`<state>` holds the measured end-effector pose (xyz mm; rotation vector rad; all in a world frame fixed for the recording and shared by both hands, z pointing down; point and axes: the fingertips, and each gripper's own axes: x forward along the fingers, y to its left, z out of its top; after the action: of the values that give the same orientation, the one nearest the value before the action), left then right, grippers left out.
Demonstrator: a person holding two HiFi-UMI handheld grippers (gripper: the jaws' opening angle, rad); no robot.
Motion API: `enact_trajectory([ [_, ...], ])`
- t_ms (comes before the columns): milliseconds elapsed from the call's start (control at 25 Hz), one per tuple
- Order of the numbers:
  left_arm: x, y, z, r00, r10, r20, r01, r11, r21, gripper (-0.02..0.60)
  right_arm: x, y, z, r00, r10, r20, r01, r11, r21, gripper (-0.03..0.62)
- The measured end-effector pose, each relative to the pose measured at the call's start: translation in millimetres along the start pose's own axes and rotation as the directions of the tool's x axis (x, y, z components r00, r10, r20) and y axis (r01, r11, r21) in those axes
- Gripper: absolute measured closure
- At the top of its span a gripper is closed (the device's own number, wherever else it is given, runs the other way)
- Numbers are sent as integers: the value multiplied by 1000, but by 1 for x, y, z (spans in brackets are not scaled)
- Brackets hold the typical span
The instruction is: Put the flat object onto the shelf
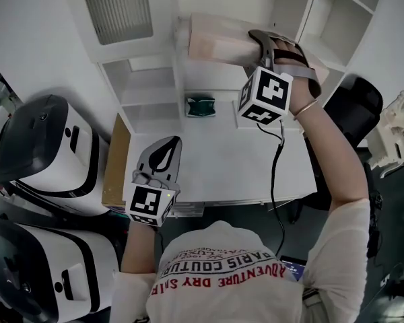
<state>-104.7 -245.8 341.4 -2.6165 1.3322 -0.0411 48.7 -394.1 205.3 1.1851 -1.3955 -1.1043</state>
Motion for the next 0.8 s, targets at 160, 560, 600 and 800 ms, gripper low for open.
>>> enact_trajectory([
  [160, 2, 15, -4, 1000, 15, -2, -15, 1000, -10, 568, 27, 12, 4, 1000, 21, -16, -22, 999, -48, 298],
  [560, 24, 46, -8, 998, 62, -2, -62, 998, 0, 568, 80, 32, 4, 998, 55, -11, -56, 989, -139, 276],
  [600, 27, 49, -8, 998, 66, -2, -66, 998, 1, 568, 85, 33, 4, 998, 60, -4, -60, 988, -140, 270],
  [800, 46, 63, -17, 996, 90, -17, -90, 996, -15, 568, 111, 34, 10, 997, 53, 52, -46, 991, -128, 247],
])
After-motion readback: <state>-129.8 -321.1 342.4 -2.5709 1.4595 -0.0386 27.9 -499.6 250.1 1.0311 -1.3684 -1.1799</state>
